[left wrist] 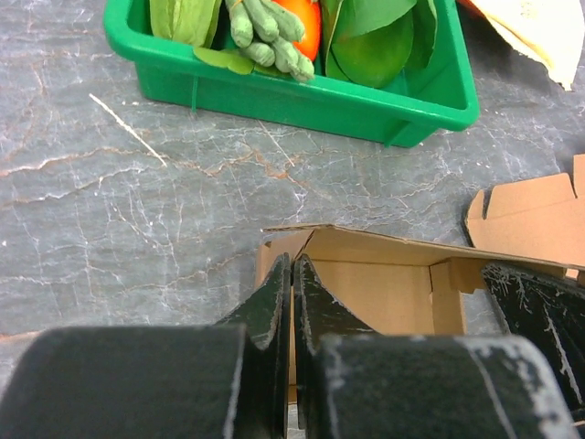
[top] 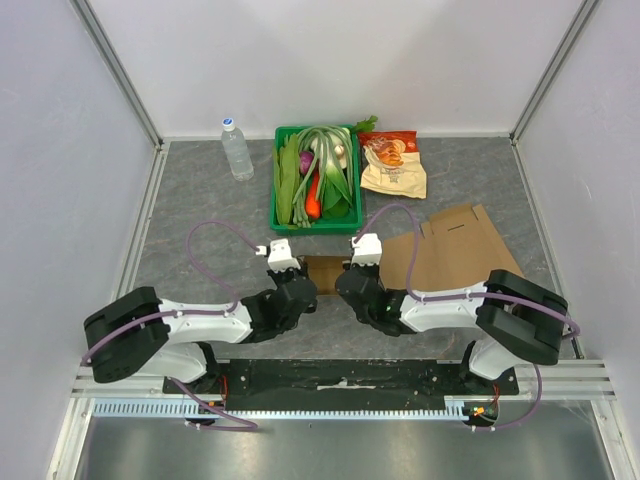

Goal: Fold the paper box

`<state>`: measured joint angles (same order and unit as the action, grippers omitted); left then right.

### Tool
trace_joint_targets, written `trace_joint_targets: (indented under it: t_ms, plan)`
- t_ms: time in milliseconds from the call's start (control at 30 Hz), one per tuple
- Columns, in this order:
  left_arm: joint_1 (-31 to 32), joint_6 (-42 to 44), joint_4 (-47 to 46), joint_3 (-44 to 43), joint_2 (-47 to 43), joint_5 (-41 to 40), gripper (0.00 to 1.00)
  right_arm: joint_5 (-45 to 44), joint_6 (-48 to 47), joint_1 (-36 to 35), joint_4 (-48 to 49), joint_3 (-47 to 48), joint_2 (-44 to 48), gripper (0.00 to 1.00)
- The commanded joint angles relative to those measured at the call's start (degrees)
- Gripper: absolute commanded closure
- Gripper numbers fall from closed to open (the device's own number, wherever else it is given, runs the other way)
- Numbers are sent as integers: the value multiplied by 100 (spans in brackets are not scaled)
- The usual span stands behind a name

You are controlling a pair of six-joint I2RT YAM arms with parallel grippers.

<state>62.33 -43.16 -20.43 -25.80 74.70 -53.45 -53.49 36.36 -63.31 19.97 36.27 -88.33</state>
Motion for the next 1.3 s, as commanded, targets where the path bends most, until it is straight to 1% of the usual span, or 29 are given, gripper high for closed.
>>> trace_joint_targets:
  t_ms: [0,100,133,167,200,233,267,300,333,400,433,467,500,567,633,667,700,767,800,833,867,900,933,967,1000,1067,1167,1200,1267]
  plan:
    - [96,-921,169,40,326,-1264,98,-1039,-68,-111,1053,-191,-43,100]
    - [157,-1878,1432,-354,545,-1447,98,-1119,-6,-120,974,-164,-114,100]
    - [192,-2455,1758,-608,616,-1527,98,-1137,29,-155,974,-173,-122,100]
    - [253,-2635,2379,-723,773,-1589,98,-1154,64,-155,983,-173,-157,100]
    - [289,-2811,2681,-994,835,-1737,98,-1172,64,-147,992,-164,-193,100]
    - [341,-3300,3093,-1145,897,-1800,98,-1189,90,-181,922,-121,-210,100]
    - [403,-3592,3802,-1277,976,-1853,98,-1207,125,-191,921,-112,-219,100]
    - [412,-3838,4209,-1565,1116,-1827,98,-1225,126,-199,921,-112,-228,100]
    - [421,-4363,4553,-1716,1196,-1792,98,-1251,143,-217,913,-103,-245,100]
    - [500,-4831,5473,-2076,1450,-1800,98,-1251,170,-217,913,-94,-246,100]
    - [535,-5225,5679,-2156,1530,-1826,98,-1242,170,-226,913,-103,-246,100]
    - [605,-5342,5847,-2218,1609,-1862,98,-1242,170,-226,913,-111,-220,100]
    - [640,-5726,6196,-2340,1766,-1923,98,-1251,178,-217,921,-120,-219,100]
    - [702,-5880,6585,-2534,1899,-1932,98,-1234,135,-217,904,-94,-219,100]
    - [755,-6395,7462,-2877,2048,-2020,98,-1242,126,-226,790,-76,-193,100]
    - [755,-6581,7709,-2982,2058,-2020,98,-1234,108,-226,798,-94,-158,100]
    - [755,-6478,7851,-3114,2058,-2055,98,-1207,56,-217,816,-103,-132,100]
    - [764,-6067,7704,-3159,1927,-2056,98,-945,-137,-191,816,-129,-96,100]
    - [781,-5490,7555,-3081,1813,-2020,96,-796,-207,-165,868,-138,-105,100]
    - [816,-5006,6701,-2958,1542,-2011,78,-446,-452,-129,930,-164,-96,100]
    - [816,-4253,5909,-2783,1313,-1933,64,-286,-506,-112,930,-164,-105,100]
    - [816,-2261,5013,-2224,1093,-1593,43,-197,-533,-85,861,-147,-105,97]
    - [782,-1188,2438,-1810,839,-1302,39,-83,-664,-68,877,-155,-88,94]
    - [781,-386,1420,-1362,297,-1056,35,74,-709,-68,877,-147,-70,91]
    - [772,423,792,-774,108,-549,8,128,-753,-68,886,-164,-70,91]
    - [746,457,916,-724,-191,-421,5,330,-858,-15,877,-173,-26,90]
    - [728,878,805,-629,-577,96,4,523,-963,81,834,-182,53,91]
    - [728,1044,777,-410,-1049,472,4,646,-981,117,703,-156,71,91]
    - [510,1029,777,-146,-1587,948,4,752,-1043,213,570,-112,193,89]
